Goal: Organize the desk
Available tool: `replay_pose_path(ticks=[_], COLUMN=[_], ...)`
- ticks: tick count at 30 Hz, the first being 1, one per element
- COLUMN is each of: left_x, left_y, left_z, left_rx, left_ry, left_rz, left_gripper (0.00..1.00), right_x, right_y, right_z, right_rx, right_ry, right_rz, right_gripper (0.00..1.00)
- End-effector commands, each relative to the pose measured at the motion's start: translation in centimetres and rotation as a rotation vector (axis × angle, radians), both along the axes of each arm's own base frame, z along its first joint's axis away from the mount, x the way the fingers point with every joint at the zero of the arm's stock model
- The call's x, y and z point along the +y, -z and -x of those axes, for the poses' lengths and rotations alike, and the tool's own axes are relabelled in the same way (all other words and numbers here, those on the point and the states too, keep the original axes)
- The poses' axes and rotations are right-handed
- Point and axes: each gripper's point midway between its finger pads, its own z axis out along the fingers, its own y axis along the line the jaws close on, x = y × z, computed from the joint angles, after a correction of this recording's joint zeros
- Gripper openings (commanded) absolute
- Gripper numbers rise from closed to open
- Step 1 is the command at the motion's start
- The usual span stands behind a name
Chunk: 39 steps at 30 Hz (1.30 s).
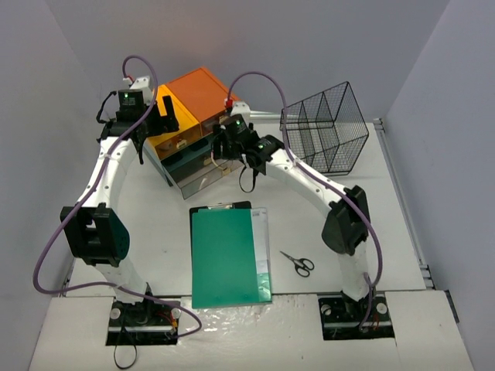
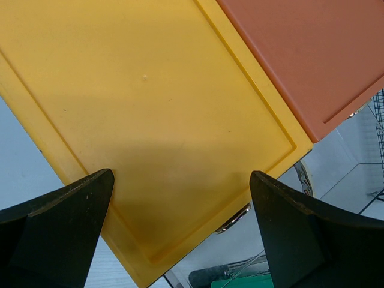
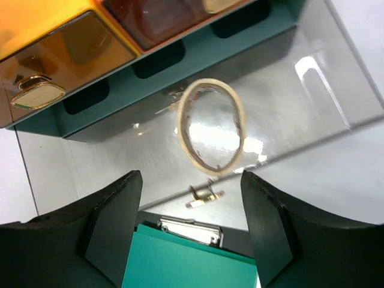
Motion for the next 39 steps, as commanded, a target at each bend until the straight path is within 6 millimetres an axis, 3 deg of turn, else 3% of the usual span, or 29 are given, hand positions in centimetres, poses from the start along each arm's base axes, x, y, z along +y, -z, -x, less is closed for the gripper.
replay_pose_path(ticks=[1,8,11,18,30,39], left_x=[2.1,2.1,2.1,2.1,2.2,2.1], left_y=[3.2,3.1,2.9,2.9,2.9,2.9], left_z=[2.1,2.2,2.4,2.7,3.4,3.4], left_rx=[0.155,0.157,0.154,0.157,0.158,0.161], left_ry=[-0.068,-0.068,-0.068,-0.066,-0.063,-0.061], left_rz=[-0.031,-0.03,-0.03,-0.035,-0.037,-0.037], left_gripper=[0.97,0.97,0.97,0.97,0.97,0.97], right_x=[-3.4,-4.6,-4.3,-2.1,2.6,6.5], right_y=[-0.2,7.8,9.6,9.6,5.3,5.9], right_z=[2.0,3.9,3.3,-0.1,-6.3,-9.3], right_rx=[0.023,0.175,0.19,0.133,0.005,0.034], right_ry=[0.127,0.141,0.146,0.114,0.058,0.027], right_rz=[0.005,0.104,0.123,0.083,-0.081,-0.264], right_gripper=[0.64,0.62,0.62,0.61,0.63,0.64])
